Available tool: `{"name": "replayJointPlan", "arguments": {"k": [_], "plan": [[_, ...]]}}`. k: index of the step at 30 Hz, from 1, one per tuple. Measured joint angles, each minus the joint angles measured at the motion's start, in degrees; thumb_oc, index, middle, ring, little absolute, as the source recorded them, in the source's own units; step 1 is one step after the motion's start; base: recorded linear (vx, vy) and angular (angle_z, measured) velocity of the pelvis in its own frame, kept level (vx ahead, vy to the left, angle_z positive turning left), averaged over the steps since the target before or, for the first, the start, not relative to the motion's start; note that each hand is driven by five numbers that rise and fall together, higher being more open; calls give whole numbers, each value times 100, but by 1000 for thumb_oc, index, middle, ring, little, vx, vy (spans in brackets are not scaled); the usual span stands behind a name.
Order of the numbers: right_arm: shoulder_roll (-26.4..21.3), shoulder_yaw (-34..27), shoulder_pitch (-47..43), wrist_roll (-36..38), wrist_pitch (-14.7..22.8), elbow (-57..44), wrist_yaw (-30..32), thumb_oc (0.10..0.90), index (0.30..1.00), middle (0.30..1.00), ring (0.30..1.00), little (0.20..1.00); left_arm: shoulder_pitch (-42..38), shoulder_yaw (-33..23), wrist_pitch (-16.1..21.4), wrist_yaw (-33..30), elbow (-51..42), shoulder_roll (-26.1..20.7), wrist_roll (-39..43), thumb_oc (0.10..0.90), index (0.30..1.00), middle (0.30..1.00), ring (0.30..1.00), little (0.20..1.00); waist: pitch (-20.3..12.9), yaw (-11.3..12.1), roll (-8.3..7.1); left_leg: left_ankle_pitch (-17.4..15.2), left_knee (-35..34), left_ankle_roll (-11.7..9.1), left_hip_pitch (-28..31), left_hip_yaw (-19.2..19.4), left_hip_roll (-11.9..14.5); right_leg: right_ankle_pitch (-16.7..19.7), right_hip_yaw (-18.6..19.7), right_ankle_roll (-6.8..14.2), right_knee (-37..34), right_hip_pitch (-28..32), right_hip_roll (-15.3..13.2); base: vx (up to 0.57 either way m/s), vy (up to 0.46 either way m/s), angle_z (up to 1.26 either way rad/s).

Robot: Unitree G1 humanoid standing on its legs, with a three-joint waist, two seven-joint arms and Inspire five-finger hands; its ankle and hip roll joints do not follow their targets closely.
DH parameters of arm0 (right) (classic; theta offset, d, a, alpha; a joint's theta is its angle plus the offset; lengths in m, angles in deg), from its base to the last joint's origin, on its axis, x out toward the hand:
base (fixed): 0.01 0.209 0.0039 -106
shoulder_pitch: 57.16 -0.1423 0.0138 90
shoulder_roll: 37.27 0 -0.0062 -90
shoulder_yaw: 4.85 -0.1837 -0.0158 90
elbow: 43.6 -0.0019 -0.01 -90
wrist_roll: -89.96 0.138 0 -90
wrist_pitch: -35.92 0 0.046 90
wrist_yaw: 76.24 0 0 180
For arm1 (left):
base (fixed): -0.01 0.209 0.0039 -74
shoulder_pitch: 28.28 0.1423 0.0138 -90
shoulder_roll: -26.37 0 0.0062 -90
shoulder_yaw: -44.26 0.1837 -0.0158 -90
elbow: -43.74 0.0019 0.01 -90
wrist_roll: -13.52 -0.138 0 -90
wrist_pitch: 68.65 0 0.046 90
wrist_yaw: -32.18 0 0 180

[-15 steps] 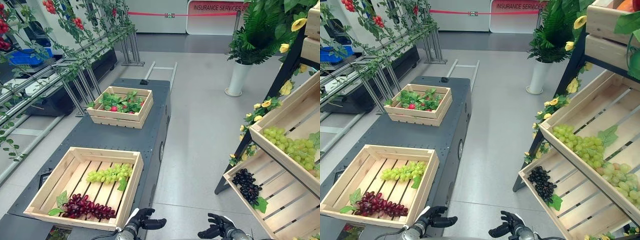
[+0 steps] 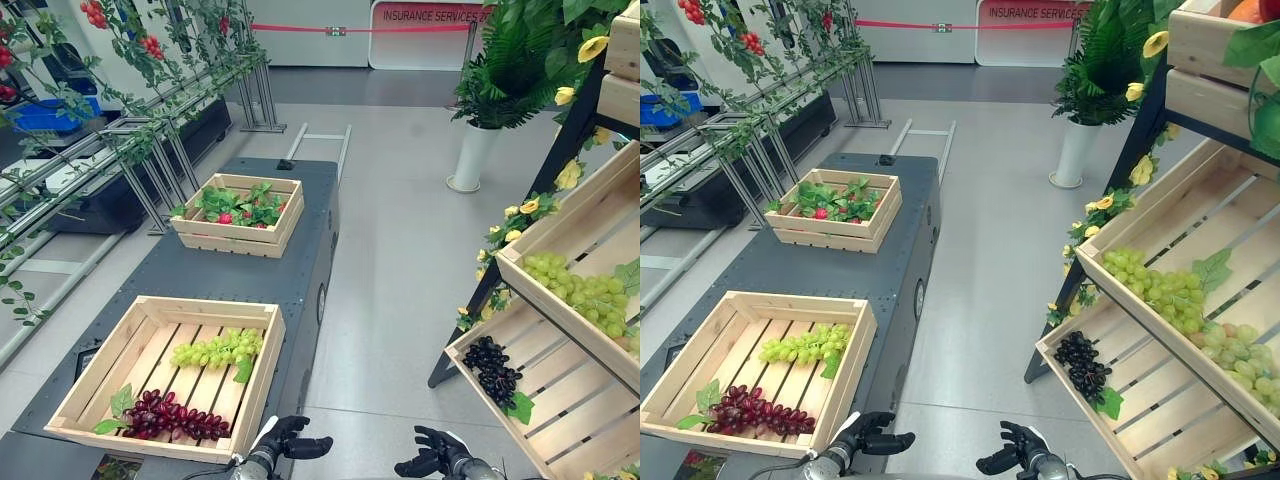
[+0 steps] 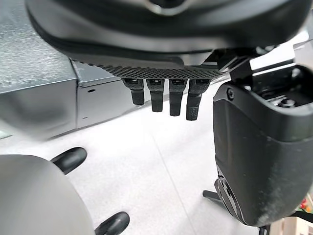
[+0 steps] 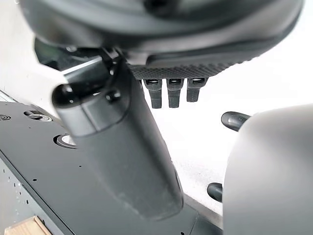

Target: Pick up the fruits from the basket on one side to the basket on the other side

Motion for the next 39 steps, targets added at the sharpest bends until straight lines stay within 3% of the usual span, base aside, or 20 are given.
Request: {"name": "replayJointPlan", "arguments": {"k": [5, 10, 14, 18, 22, 24, 30, 33, 39], "plan": [[-4, -1, 0, -5, 0, -1, 0, 800, 900, 900, 900, 900, 31, 61, 696, -137, -37, -28, 75, 800, 900, 900, 900, 900, 5, 2, -12, -2, 0, 2, -9, 3, -4, 0, 1, 1, 0, -10, -6, -12, 32, 0], [-92, 7, 23, -13, -17, -71, -30, 800, 900, 900, 900, 900, 56, 55, 1237, -615, -1272, -447, 134, 800, 900, 900, 900, 900, 35, 31, 18, 11, 0, -11, -78, -17, -8, 4, -17, 5, 0, -67, -10, -29, 43, 2], [-282, -1, 90, -14, -31, -134, -128, 800, 900, 900, 900, 900, 5, -614, 1469, -894, -2350, -623, 490, 800, 900, 900, 900, 900, 125, 30, 104, 30, -1, -36, -107, -102, -16, 17, -81, 30, -1, -59, -18, 16, 32, 8], [-444, 1, 244, -15, -33, -305, -128, 800, 900, 900, 900, 900, -63, -1353, 1471, -1331, -3076, -683, 665, 800, 900, 900, 900, 900, 231, 128, 216, 39, 1, -49, -117, -220, -11, 4, -213, 17, -2, -22, -15, 34, 33, 15], [-515, 4, 246, -14, -33, -397, -127, 800, 900, 900, 900, 900, -147, -1483, 1446, -1691, -3167, -1075, 555, 800, 900, 900, 900, 900, 355, 172, 305, 50, 0, -63, -148, -278, -9, 0, -290, 13, -3, -26, -17, 24, 75, 8], [-536, 5, 245, -14, -31, -422, -125, 800, 900, 900, 900, 900, -176, -1632, 1360, -1885, -3167, -1357, 345, 800, 900, 900, 900, 900, 395, 193, 334, 62, 0, -73, -226, -290, -11, -1, -311, 13, -3, -99, -24, 54, 115, 6], [-665, 58, 229, -12, -7, -595, -114, 800, 900, 900, 900, 900, -539, -1513, 183, -2376, -2858, -2048, -506, 800, 900, 900, 900, 900, 538, 191, 391, 104, 0, -53, -461, -315, -36, 8, -333, 26, -1, -316, -44, -16, 92, 2], [-768, 243, -46, -2, 15, -616, -106, 800, 900, 900, 900, 900, -1039, -1299, -202, -2622, -2552, -2319, -868, 800, 900, 900, 900, 900, 798, 200, 402, 237, 39, -36, -832, -324, -52, 132, -336, 27, 28, -679, -53, -173, 101, 4], [-1002, 624, -1072, 266, 274, -659, -100, 800, 900, 900, 900, 900, -2499, -598, -707, -3199, -1886, -2712, -1644, 800, 900, 900, 900, 900, 1823, 198, 328, 409, 242, -5, -1469, -287, -118, 323, -363, 29, 190, -1297, -103, -161, 93, 2]]}}
